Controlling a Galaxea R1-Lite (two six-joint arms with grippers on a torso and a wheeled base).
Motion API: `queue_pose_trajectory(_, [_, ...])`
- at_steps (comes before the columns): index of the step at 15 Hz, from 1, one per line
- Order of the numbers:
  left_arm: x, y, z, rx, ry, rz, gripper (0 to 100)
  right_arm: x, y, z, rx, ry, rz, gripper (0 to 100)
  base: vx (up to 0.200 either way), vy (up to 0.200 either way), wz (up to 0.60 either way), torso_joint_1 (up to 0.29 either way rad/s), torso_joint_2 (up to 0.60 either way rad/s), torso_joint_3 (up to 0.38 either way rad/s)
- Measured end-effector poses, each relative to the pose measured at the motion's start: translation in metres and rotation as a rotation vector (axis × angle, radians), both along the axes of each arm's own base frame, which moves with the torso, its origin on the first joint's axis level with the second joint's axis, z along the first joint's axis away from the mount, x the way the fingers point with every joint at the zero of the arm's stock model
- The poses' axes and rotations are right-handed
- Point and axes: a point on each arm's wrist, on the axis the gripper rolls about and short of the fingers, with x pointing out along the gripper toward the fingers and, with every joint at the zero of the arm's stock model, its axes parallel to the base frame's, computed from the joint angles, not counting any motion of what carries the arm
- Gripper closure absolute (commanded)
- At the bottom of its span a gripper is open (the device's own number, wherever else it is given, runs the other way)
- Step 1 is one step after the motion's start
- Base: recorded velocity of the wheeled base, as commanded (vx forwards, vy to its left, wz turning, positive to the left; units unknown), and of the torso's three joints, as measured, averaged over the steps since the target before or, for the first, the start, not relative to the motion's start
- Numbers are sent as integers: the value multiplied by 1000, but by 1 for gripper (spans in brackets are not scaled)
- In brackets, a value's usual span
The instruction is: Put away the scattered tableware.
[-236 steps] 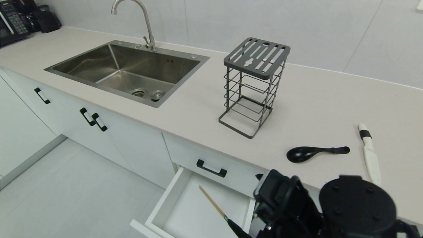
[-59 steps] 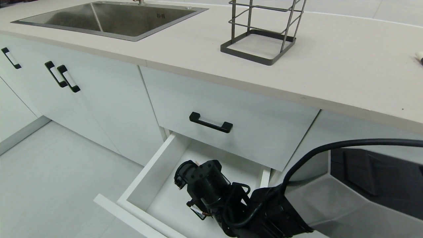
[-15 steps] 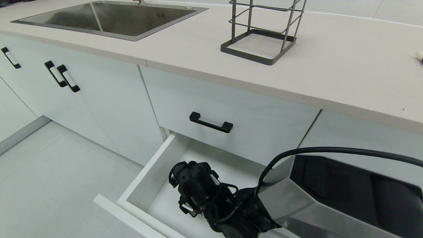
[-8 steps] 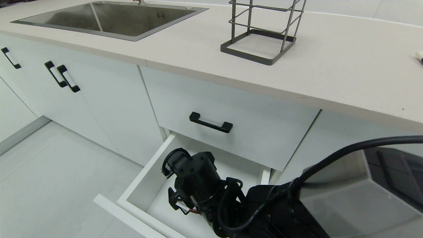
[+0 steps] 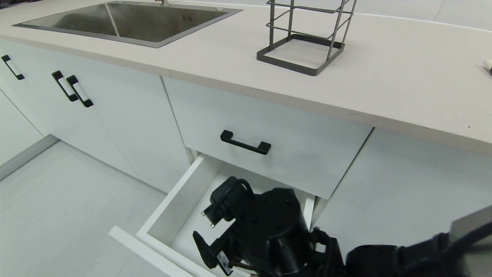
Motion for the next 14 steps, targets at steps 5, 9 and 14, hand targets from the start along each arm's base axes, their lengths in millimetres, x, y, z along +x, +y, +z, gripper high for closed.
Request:
queue_pose_trajectory(5, [0, 0, 0, 0, 0, 0, 0, -27, -45, 14, 10, -11, 89, 0, 0, 0, 0, 0, 0, 0])
queue_pose_trajectory(9, [0, 0, 0, 0, 0, 0, 0, -43, -73, 11, -22, -7, 111, 0, 0, 0, 0, 0, 0, 0])
queue_pose_trajectory(14, [0, 0, 0, 0, 0, 0, 0, -67, -132, 23, -14, -25, 127, 0, 0, 0, 0, 0, 0, 0])
